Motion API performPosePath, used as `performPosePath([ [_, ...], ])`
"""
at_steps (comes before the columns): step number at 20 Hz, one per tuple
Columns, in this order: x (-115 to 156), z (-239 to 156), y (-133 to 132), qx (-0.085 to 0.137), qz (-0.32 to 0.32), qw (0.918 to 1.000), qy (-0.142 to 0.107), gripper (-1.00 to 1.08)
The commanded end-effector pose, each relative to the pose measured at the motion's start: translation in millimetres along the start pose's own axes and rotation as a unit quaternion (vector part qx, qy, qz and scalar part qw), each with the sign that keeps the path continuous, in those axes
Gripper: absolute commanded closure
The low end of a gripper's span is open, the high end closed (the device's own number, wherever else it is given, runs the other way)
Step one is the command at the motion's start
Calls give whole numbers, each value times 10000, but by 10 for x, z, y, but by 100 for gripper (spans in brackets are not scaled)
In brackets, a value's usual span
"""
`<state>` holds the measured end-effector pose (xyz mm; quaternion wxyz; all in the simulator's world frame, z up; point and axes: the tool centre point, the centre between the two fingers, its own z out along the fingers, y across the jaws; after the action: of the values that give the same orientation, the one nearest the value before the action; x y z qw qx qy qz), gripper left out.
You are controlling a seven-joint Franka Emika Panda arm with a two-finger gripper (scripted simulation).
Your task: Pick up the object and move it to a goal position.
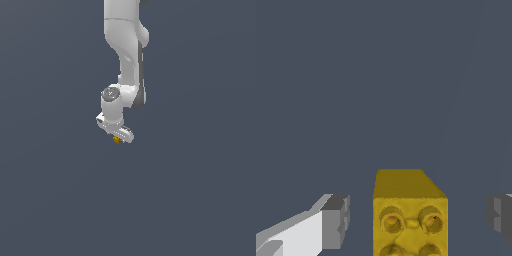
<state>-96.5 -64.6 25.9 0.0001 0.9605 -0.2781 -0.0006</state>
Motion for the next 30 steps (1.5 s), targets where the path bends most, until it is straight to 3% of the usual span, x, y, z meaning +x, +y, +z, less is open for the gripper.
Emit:
performPosePath([
  [1, 5, 36, -2, 3, 3, 10000, 5, -92],
  [2, 5, 39, -2, 3, 3, 10000, 5, -92],
  [3, 5, 39, -2, 3, 3, 10000, 5, 108],
  [18, 11, 33, -95, 3, 3, 10000, 5, 108],
  [24, 34, 21, -434, 3, 3, 10000, 5, 108],
  [30, 72, 3, -950, 3, 3, 10000, 5, 108],
])
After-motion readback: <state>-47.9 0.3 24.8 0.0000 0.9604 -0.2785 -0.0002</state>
